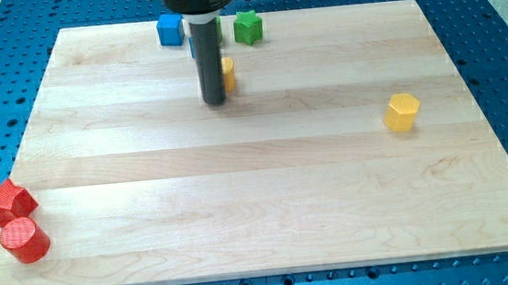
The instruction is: Move the hexagon to the bottom side of the heart
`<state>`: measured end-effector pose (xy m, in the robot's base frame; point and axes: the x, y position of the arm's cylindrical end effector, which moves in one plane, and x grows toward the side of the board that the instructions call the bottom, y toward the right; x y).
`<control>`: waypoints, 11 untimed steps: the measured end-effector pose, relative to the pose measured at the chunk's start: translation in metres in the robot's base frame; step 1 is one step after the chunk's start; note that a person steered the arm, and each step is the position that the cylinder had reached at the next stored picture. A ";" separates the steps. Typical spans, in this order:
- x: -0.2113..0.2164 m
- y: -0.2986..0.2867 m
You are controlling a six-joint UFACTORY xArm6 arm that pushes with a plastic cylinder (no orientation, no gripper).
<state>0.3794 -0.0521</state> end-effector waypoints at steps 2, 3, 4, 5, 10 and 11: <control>-0.027 0.030; -0.034 0.028; -0.030 0.047; -0.040 0.116; 0.017 0.317; 0.041 0.301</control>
<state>0.4205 0.2492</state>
